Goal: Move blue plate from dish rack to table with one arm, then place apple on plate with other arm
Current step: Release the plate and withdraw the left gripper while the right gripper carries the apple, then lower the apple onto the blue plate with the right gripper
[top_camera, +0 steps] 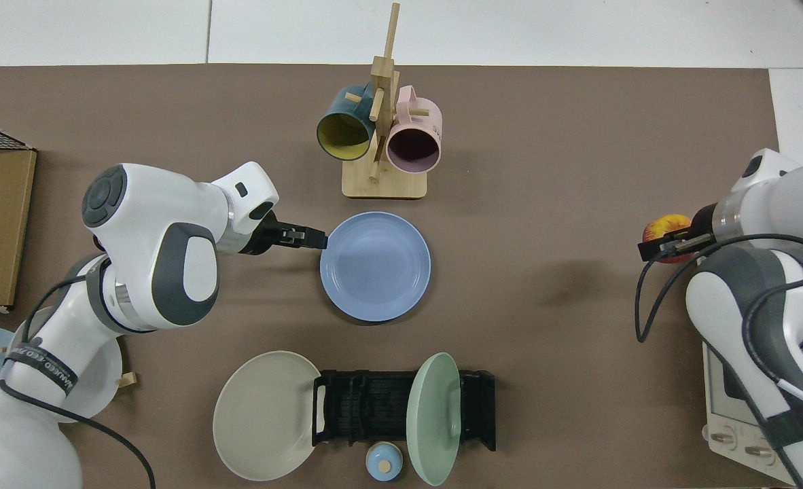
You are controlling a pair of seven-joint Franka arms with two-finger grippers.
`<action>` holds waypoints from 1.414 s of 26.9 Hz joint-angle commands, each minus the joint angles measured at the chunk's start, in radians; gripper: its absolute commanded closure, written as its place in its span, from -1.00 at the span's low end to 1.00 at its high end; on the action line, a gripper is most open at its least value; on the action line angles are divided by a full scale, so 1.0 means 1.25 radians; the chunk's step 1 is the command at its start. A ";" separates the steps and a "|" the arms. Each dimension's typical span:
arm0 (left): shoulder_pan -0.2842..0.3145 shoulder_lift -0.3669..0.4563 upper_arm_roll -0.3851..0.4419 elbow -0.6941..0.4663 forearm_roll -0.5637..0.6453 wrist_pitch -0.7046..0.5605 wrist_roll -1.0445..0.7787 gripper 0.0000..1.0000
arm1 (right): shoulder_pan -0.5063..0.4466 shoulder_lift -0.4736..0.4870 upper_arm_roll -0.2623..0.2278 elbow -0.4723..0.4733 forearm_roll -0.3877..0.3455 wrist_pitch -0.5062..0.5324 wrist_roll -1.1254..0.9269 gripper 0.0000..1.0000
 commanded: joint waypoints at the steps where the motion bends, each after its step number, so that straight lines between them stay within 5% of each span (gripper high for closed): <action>1: -0.012 -0.008 -0.002 0.064 0.131 -0.074 -0.089 -0.97 | 0.085 0.001 0.006 -0.015 -0.006 0.044 0.165 1.00; 6: -0.009 -0.024 -0.016 0.149 0.280 -0.215 -0.169 -0.98 | 0.194 0.045 0.006 0.010 0.008 0.105 0.317 1.00; 11: -0.004 -0.076 -0.022 0.177 0.313 -0.299 -0.208 -0.98 | 0.295 0.115 0.007 0.067 0.014 0.145 0.471 1.00; 18: -0.012 -0.098 -0.013 0.251 0.362 -0.473 -0.206 -0.98 | 0.388 0.167 0.006 0.092 0.124 0.198 0.598 1.00; 26: -0.012 -0.106 -0.004 0.266 0.453 -0.500 -0.207 -1.00 | 0.487 0.223 0.006 0.093 0.121 0.255 0.719 1.00; 38: 0.013 -0.134 -0.004 0.358 0.432 -0.623 -0.201 -1.00 | 0.538 0.292 0.006 0.124 0.126 0.324 0.787 1.00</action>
